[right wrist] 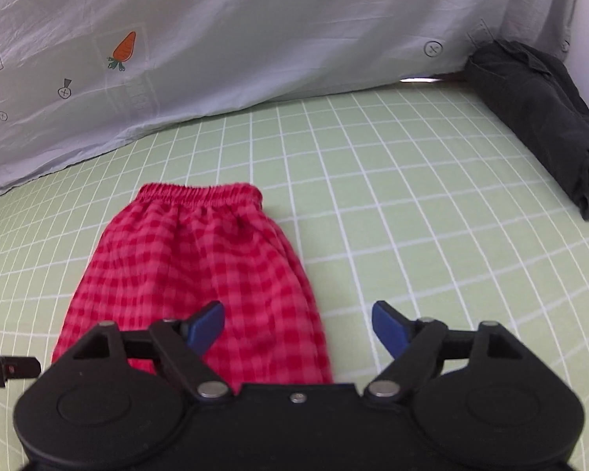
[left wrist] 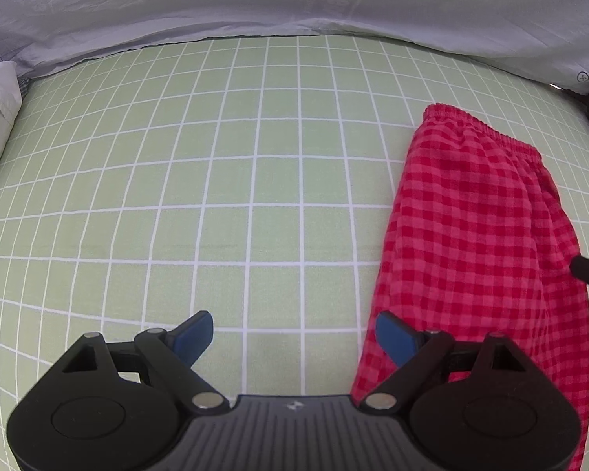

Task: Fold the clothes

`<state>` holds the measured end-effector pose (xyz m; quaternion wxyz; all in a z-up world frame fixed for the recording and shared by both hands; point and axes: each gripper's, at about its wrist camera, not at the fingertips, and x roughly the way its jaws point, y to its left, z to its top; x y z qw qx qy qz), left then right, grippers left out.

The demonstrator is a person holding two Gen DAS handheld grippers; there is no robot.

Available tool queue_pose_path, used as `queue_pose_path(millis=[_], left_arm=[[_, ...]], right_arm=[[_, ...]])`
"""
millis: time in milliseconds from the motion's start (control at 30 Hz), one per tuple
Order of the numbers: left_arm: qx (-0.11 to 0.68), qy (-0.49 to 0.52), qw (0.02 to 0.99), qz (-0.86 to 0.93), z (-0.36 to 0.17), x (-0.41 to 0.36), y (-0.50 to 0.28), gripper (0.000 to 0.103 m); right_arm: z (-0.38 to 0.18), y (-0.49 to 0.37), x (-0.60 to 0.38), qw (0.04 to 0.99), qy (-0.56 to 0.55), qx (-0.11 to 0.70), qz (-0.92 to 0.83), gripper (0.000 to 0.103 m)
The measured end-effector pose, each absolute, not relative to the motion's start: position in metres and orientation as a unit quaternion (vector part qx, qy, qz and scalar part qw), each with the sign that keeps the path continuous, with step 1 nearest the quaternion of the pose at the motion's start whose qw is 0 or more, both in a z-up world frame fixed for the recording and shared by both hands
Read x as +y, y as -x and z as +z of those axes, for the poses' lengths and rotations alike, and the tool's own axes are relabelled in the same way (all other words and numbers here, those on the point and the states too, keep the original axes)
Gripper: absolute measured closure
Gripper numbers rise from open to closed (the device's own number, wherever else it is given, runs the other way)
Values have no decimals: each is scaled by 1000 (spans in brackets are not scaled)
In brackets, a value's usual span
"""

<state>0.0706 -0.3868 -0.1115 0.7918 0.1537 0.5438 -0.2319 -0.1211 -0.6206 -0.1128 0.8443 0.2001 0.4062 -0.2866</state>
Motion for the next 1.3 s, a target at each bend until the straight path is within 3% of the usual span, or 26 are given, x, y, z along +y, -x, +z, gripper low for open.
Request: queue_pose_path(millis=[67, 433, 800, 933, 1000, 1033, 1067, 1200, 1267, 1300], left_arm=[[546, -152, 790, -234, -109, -376, -55, 13], [586, -176, 748, -257, -135, -333, 25, 15], [573, -192, 741, -291, -146, -318, 76, 39], [564, -197, 742, -304, -142, -320, 89, 54], [560, -201, 740, -312, -139, -321, 94, 68], [560, -202, 739, -317, -139, -321, 96, 81], [559, -202, 737, -323, -139, -322, 98, 88], [547, -215, 735, -339, -140, -331, 106, 93], [549, -209, 731, -347, -139, -330, 107, 95], [551, -204, 729, -351, -139, -330, 107, 96]], right_arm=[[-119, 144, -606, 834, -203, 422, -291, 5], [-139, 219, -549, 806, -234, 466, -281, 5], [-146, 234, -509, 805, -208, 489, -265, 7], [-144, 234, -501, 809, -185, 492, -264, 23], [-142, 234, -498, 812, -175, 495, -255, 29], [-142, 233, -496, 814, -171, 496, -251, 34], [-141, 233, -495, 815, -167, 496, -248, 39], [-138, 231, -491, 821, -159, 497, -232, 56], [-137, 233, -492, 825, -180, 488, -221, 85], [-136, 235, -493, 826, -194, 483, -215, 90]])
